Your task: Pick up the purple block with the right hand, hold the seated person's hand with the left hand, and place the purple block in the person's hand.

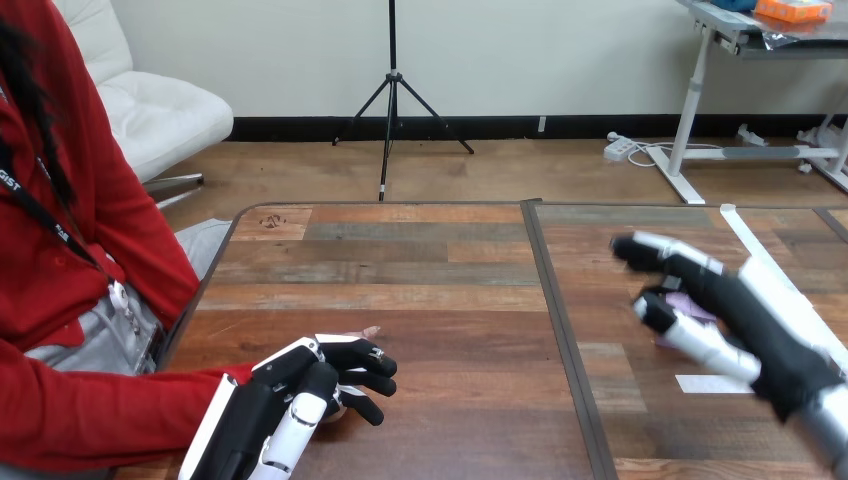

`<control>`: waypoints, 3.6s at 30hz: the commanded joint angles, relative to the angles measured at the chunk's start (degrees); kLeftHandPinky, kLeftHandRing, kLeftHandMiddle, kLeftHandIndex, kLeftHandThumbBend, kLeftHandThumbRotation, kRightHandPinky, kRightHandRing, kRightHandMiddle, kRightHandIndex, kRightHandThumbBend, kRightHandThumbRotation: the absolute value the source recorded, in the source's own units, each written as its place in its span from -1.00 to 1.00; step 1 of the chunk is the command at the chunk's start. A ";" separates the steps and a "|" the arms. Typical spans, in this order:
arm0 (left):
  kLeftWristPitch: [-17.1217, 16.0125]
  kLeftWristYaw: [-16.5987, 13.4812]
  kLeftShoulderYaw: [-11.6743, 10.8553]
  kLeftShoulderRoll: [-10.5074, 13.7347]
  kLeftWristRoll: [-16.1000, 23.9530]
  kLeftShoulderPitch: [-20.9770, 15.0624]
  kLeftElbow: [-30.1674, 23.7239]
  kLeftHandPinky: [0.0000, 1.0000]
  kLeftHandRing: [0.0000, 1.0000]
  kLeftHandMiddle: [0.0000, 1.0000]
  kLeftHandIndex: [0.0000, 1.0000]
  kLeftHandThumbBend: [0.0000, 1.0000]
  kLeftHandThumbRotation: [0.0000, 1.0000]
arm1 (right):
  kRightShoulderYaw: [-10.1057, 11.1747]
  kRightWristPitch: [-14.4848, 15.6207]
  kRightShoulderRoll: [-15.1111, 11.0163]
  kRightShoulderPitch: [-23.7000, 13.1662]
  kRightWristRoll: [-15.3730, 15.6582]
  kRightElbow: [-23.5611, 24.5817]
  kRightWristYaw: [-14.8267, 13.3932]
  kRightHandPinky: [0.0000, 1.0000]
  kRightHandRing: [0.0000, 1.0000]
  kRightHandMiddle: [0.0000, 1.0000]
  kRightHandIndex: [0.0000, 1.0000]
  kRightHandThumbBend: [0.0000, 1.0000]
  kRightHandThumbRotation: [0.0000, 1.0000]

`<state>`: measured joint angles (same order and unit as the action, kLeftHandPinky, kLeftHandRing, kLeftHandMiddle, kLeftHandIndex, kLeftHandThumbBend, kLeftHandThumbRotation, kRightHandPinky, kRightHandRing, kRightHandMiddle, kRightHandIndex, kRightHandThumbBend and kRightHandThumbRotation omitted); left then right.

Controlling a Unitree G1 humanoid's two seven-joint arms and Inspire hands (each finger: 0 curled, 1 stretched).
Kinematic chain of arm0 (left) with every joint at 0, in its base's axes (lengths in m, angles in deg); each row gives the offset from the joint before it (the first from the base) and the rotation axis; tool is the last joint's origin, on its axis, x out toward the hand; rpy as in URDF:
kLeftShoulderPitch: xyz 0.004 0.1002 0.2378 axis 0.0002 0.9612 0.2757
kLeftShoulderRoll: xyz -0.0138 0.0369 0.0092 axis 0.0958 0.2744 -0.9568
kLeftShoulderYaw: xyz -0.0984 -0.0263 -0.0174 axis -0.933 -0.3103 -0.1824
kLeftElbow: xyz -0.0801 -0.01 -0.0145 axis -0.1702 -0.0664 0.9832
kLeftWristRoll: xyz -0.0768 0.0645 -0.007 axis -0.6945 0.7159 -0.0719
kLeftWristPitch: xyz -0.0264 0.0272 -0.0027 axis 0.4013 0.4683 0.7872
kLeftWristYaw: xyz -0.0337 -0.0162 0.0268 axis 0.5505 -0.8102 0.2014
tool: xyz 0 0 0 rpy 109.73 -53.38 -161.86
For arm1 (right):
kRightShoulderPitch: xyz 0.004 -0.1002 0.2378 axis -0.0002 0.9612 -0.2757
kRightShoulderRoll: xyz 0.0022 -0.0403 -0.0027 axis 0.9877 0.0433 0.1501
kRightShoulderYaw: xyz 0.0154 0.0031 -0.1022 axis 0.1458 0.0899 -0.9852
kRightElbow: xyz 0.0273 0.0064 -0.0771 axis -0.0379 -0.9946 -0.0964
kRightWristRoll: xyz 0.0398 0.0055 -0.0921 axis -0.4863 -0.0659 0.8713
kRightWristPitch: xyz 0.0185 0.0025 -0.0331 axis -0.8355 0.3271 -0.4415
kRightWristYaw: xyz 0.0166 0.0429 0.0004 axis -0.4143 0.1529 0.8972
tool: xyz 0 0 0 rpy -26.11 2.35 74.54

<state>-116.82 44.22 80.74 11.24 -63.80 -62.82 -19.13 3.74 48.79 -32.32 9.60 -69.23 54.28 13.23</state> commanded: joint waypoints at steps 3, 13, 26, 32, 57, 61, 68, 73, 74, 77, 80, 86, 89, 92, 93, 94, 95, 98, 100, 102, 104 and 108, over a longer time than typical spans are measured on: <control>-1.26 0.59 -0.40 -1.96 -1.51 -7.51 1.45 -0.10 0.17 0.24 0.16 -0.15 0.53 | -0.80 -0.38 -5.21 -15.73 5.91 -7.71 -4.52 0.68 0.80 0.81 0.72 0.67 0.65; -1.57 0.90 -0.65 -1.84 -1.67 -7.95 2.20 -0.12 0.16 0.23 0.15 -0.14 0.51 | -3.31 1.20 -7.43 -23.70 11.96 -16.88 -6.86 0.66 0.80 0.83 0.75 0.77 0.60; -1.58 1.37 -1.23 -1.40 -1.81 -8.43 2.66 -0.11 0.15 0.23 0.16 -0.17 0.50 | -8.38 2.07 -9.06 -34.36 19.66 -29.85 -10.43 0.62 0.82 0.85 0.76 0.80 0.53; -1.53 1.37 -1.46 -1.17 -1.69 -8.68 2.80 -0.12 0.14 0.22 0.16 -0.16 0.49 | -11.74 4.07 -9.07 -38.95 24.11 -35.87 -13.10 0.61 0.83 0.85 0.76 0.81 0.50; -1.49 0.95 -1.74 -1.22 -1.02 -10.07 3.76 -0.14 0.12 0.19 0.14 -0.13 0.48 | -26.43 16.98 -4.14 -52.13 38.45 -54.23 -16.50 0.74 0.86 0.87 0.81 0.89 0.35; -1.40 0.72 -1.77 -1.27 -0.83 -10.07 3.75 -0.13 0.12 0.17 0.12 -0.09 0.47 | -27.53 18.76 -2.97 -52.71 38.81 -55.74 -16.26 0.74 0.88 0.89 0.83 0.94 0.31; -1.92 0.65 -1.93 -1.15 -0.63 -10.02 3.77 -0.13 0.11 0.16 0.11 -0.07 0.46 | -29.24 20.68 -1.40 -53.04 38.97 -57.75 -16.47 0.74 0.88 0.90 0.84 0.97 0.28; -2.27 0.89 -2.20 -0.93 -0.85 -9.96 3.79 -0.12 0.11 0.16 0.11 -0.06 0.46 | -29.57 21.81 -0.51 -52.96 38.13 -58.59 -16.20 0.74 0.89 0.91 0.85 1.00 0.26; -2.29 0.88 -2.24 -0.91 -0.82 -9.93 3.75 -0.12 0.11 0.15 0.11 -0.06 0.46 | -29.62 21.94 -0.43 -52.98 37.94 -58.70 -16.16 0.75 0.89 0.91 0.85 1.00 0.26; -2.33 0.73 -2.45 -0.69 -0.49 -9.72 3.43 -0.12 0.11 0.15 0.10 -0.04 0.46 | -29.60 22.47 -0.20 -52.94 37.31 -59.12 -15.86 0.75 0.90 0.91 0.86 1.00 0.24; -2.36 0.93 -2.64 -0.49 -0.61 -9.59 3.31 -0.12 0.10 0.14 0.09 -0.02 0.46 | -29.73 23.38 -0.02 -53.10 37.04 -59.53 -15.09 0.77 0.91 0.92 0.87 1.00 0.21; -2.29 1.43 -3.12 -0.23 -0.89 -9.40 3.29 -0.12 0.10 0.13 0.08 0.01 0.46 | -29.82 24.75 -0.01 -53.40 36.29 -60.14 -13.73 0.77 0.93 0.94 0.89 1.00 0.16; -2.17 1.37 -3.39 -0.20 -0.70 -9.14 3.04 -0.12 0.09 0.12 0.07 0.02 0.47 | -29.44 25.05 -0.12 -53.29 35.38 -60.28 -13.57 0.74 0.93 0.93 0.88 1.00 0.06; -2.08 1.25 -3.65 -0.23 -0.69 -8.92 2.92 -0.12 0.09 0.11 0.07 0.04 0.47 | -29.27 25.53 -0.15 -53.21 34.60 -60.39 -13.52 0.71 0.92 0.92 0.87 1.00 -0.02; -2.01 1.25 -3.73 -0.18 -0.76 -8.81 2.87 -0.12 0.09 0.11 0.06 0.04 0.47 | -29.17 25.68 -0.16 -53.14 34.31 -60.43 -13.59 0.70 0.92 0.92 0.87 1.00 -0.05; -1.96 1.27 -3.78 -0.15 -0.80 -8.75 2.84 -0.12 0.09 0.11 0.06 0.05 0.47 | -29.14 25.75 -0.17 -53.10 34.11 -60.45 -13.65 0.67 0.91 0.91 0.86 1.00 -0.09; -1.92 1.29 -3.82 -0.13 -0.83 -8.71 2.82 -0.12 0.09 0.11 0.06 0.05 0.47 | -29.16 25.82 -0.18 -53.07 33.94 -60.45 -13.69 0.66 0.90 0.90 0.85 1.00 -0.13; -1.88 1.47 -3.92 -0.08 -0.98 -8.63 2.81 -0.12 0.08 0.10 0.06 0.07 0.47 | -29.48 25.97 -0.32 -52.97 33.67 -60.47 -13.88 0.59 0.85 0.85 0.82 1.00 -0.29; -1.91 1.54 -4.02 -0.11 -1.02 -8.55 2.85 -0.13 0.08 0.10 0.06 0.07 0.48 | -30.03 26.21 -0.41 -52.96 33.88 -60.46 -13.98 0.55 0.83 0.83 0.81 1.00 -0.36; -2.02 1.55 -4.14 -0.17 -0.95 -8.49 2.92 -0.13 0.08 0.10 0.06 0.08 0.48 | -30.33 26.45 -0.47 -52.92 33.94 -60.45 -14.08 0.52 0.81 0.81 0.79 0.99 -0.42; -2.10 1.53 -4.24 -0.26 -0.79 -8.49 2.99 -0.13 0.08 0.10 0.06 0.08 0.48 | -30.45 26.62 -0.51 -52.91 33.88 -60.46 -14.16 0.48 0.77 0.77 0.76 0.95 -0.49; -2.31 1.49 -4.39 -0.55 -0.53 -8.61 3.26 -0.14 0.07 0.10 0.05 0.09 0.49 | -30.69 25.84 -0.90 -52.65 33.90 -60.32 -14.67 0.37 0.65 0.69 0.68 0.84 -0.65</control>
<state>-117.90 45.62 76.65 11.15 -63.84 -69.08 -15.79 -26.20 74.99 -32.16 -38.43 -34.90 -6.13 -0.31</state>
